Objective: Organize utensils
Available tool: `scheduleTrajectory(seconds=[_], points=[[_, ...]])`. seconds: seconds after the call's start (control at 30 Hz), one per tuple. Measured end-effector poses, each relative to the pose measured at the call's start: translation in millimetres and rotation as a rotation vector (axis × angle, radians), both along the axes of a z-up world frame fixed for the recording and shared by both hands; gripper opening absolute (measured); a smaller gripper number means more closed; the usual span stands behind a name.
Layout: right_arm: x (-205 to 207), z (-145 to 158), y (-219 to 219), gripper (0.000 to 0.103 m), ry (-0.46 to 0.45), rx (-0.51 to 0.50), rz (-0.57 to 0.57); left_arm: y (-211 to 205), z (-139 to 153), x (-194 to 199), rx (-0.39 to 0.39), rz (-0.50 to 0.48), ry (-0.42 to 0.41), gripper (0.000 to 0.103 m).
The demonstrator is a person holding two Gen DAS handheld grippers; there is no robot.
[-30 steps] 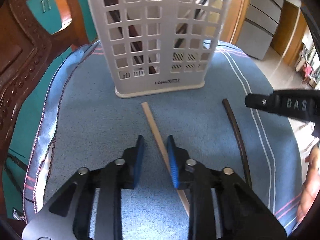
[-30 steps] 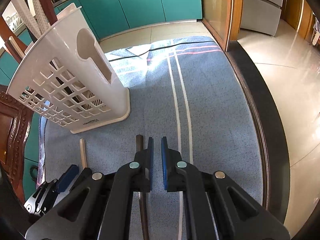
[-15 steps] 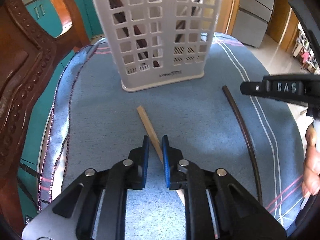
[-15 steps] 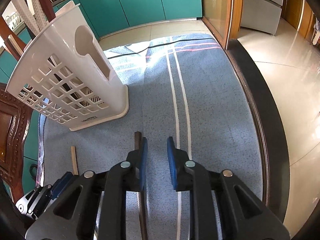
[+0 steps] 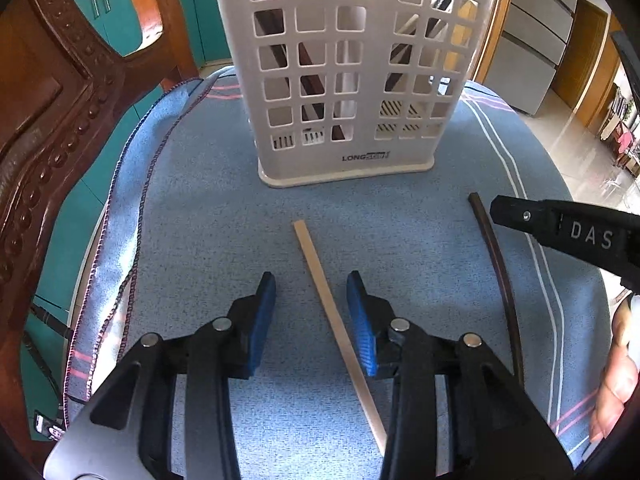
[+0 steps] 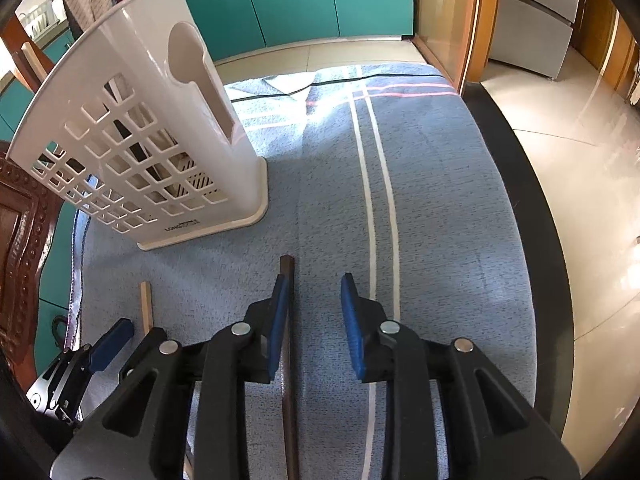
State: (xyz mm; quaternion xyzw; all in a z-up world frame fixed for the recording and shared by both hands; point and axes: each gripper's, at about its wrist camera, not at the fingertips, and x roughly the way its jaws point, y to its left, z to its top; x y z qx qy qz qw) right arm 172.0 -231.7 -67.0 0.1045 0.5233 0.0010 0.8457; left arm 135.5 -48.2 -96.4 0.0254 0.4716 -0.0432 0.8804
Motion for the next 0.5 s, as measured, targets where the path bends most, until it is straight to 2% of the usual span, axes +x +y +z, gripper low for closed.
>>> scheduleTrajectory(seconds=[0.23,0.5], points=[[-0.5,-1.9,0.1,0.028,0.010,0.000,0.005,-3.3,1.4,1.3,0.005,-0.008,-0.002,0.037],[3.0,-5.0,1.2,0.029,0.017,-0.005,0.005,-10.1,2.5,-4.2,-0.005,-0.040,-0.001,0.018]])
